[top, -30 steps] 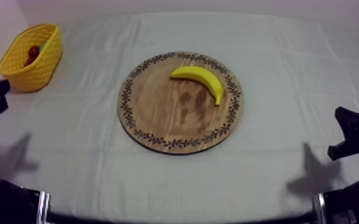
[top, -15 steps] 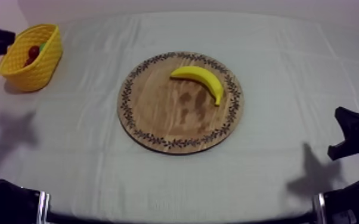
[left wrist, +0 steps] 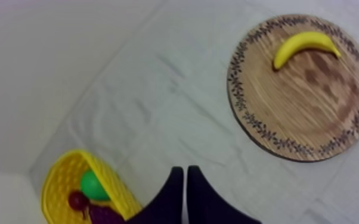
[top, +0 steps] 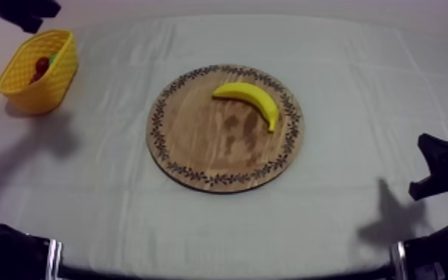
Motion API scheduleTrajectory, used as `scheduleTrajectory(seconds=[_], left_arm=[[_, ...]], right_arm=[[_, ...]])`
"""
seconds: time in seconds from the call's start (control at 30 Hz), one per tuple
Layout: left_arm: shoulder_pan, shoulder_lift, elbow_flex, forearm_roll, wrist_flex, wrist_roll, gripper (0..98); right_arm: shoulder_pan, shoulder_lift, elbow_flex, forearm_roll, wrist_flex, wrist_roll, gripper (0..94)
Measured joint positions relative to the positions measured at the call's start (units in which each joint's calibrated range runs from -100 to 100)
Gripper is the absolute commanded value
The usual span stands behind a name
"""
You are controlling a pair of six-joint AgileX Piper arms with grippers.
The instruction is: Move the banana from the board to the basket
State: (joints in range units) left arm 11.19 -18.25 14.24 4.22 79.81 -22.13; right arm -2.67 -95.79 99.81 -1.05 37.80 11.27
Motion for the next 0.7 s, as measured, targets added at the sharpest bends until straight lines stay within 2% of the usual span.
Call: scheduleTrajectory(seconds=[0.13, 0.33, 0.6, 0.7], left_arm=[[3.5, 4.9, -4.6, -1.07, 0.8, -0.8, 0.0], [8.9, 12.9, -10.9, -1.35, 2.2, -2.6, 0.0], [14.0, 24.2, -19.2, 1.02, 2.7, -6.6, 0.0], [15.2, 28.1, -21.1, 0.90, 1.9, -7.7, 0.0]], right_arm=[[0.0, 0.0, 0.0, 0.0, 0.0, -0.2, 0.2], [0.0, 0.0, 0.0, 0.0, 0.0, 0.0, 0.2], [0.0, 0.0, 0.0, 0.0, 0.1, 0.0, 0.2], [0.0, 0.0, 0.0, 0.0, 0.0, 0.0, 0.2]])
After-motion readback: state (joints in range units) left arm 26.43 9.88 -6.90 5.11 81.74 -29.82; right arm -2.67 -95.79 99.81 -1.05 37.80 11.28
